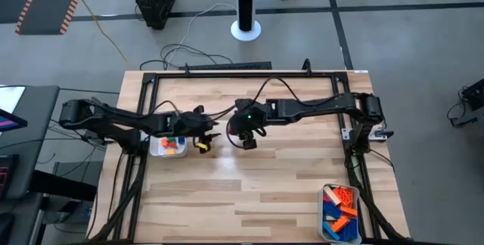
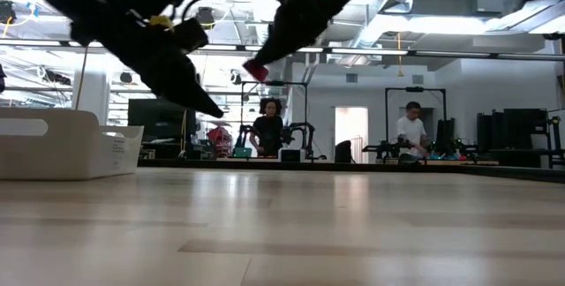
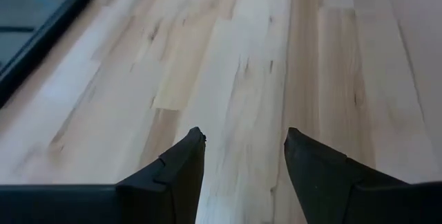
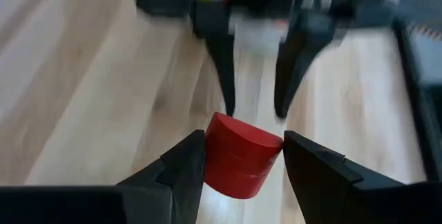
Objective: Sort blocks by size
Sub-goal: Put the red small block into the white bin
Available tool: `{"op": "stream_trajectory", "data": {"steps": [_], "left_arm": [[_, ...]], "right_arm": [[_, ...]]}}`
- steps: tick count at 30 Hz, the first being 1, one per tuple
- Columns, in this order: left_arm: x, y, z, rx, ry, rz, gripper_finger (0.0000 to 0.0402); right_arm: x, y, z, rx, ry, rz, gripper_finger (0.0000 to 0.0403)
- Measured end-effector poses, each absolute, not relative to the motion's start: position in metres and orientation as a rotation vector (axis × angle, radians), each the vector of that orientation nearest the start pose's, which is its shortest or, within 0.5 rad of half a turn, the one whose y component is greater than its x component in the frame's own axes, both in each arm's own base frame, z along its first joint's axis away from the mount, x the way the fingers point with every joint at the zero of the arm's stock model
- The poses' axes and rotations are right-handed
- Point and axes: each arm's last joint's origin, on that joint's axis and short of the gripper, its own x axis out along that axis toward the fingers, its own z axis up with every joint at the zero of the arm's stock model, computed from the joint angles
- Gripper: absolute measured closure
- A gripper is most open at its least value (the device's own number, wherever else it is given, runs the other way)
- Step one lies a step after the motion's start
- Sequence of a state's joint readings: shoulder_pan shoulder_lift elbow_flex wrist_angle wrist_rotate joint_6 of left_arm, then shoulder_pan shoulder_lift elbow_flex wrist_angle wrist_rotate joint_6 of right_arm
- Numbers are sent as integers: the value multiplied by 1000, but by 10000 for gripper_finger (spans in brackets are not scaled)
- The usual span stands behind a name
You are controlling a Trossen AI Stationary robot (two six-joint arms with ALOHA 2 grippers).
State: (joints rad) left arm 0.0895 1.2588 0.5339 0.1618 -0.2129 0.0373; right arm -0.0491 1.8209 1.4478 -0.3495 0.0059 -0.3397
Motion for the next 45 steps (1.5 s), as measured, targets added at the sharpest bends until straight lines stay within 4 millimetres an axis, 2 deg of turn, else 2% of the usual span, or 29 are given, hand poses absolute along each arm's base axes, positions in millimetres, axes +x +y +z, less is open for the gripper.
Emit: {"op": "stream_trajectory", "data": {"steps": [10, 13, 18, 22, 34, 45], "left_arm": [[224, -2, 169, 37, 407, 226, 214], [221, -10, 170, 37, 317, 244, 214], [219, -18, 181, 53, 131, 266, 214], [219, -20, 194, 78, 8, 277, 214], [214, -31, 218, 161, -224, 255, 214], [213, -30, 223, 157, -262, 295, 214]], "right_arm": [[424, -6, 286, -356, 419, 57, 187], [426, -2, 292, -345, 356, 53, 187], [428, 8, 299, -339, 278, 66, 187], [429, 15, 302, -332, 243, 74, 187], [430, 9, 307, -296, 192, 53, 187], [430, 8, 306, -294, 206, 51, 187]]}}
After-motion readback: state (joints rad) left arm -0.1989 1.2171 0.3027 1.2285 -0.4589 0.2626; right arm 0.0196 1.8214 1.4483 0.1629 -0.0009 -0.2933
